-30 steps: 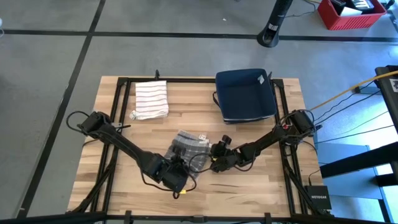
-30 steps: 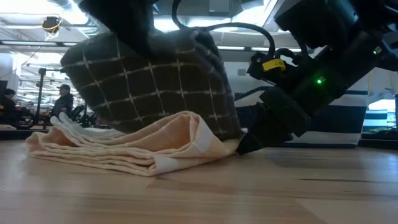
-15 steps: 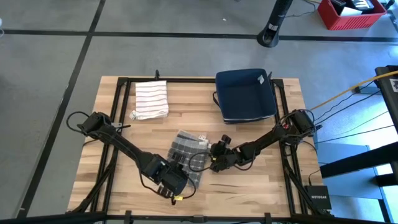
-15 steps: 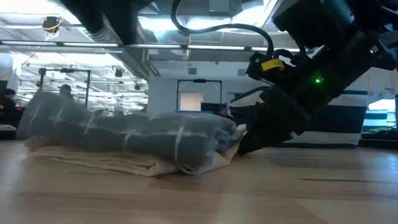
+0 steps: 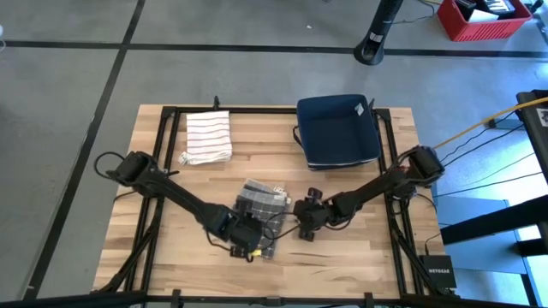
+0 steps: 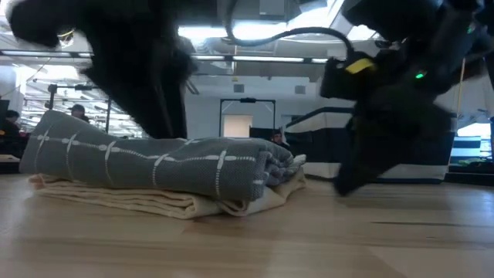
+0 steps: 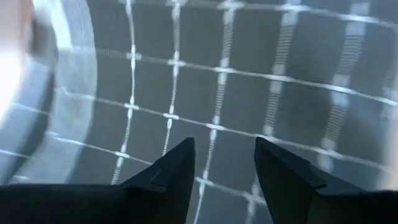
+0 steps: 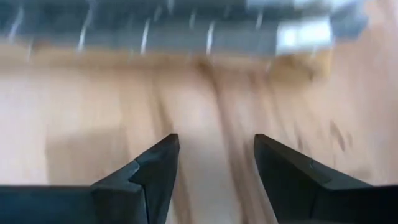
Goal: Fold towel
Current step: Stack the black towel on top of the orange towel
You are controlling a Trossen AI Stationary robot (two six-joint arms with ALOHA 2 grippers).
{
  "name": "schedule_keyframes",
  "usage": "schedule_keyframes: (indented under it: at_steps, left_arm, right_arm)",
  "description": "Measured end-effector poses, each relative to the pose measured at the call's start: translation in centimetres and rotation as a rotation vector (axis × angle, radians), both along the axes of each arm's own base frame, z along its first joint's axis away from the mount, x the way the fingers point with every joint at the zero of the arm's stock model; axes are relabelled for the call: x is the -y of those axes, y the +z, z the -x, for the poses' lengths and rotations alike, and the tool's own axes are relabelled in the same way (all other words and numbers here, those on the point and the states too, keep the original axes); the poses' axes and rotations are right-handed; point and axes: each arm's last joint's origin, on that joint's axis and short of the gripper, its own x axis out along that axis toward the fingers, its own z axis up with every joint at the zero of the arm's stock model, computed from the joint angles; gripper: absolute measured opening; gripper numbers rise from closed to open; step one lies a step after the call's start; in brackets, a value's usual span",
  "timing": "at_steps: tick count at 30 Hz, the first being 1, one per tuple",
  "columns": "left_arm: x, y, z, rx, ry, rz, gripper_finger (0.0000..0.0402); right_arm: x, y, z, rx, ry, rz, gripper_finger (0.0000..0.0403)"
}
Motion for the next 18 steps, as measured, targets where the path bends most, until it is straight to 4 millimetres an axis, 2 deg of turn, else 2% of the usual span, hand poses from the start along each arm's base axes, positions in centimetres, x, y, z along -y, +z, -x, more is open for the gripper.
schedule_keyframes:
  at_steps: [7,13,16,18]
  left_arm:
    - [-4.1,-3.8,-0.1,0.06,0.242,0.084,0.0155]
    - [-7.9,-4.0,-1.2,0.143,0.434,0.055,0.0155]
    - [-9.8,-3.6,-1.9,0.159,0.446,0.03,0.0155]
    - [-10.4,-2.7,-2.3,0.156,0.428,0.029,0.0155]
  right_arm:
    - [-0.7,1.0,1.3,-0.057,0.04,-0.01,0.0216]
    - [-1.0,1.0,1.4,-0.041,0.037,0.013,0.0216]
    - [-0.9,1.1,1.3,-0.033,0.032,0.016,0.0216]
    - [-0.9,1.1,1.3,-0.032,0.032,0.015,0.0216]
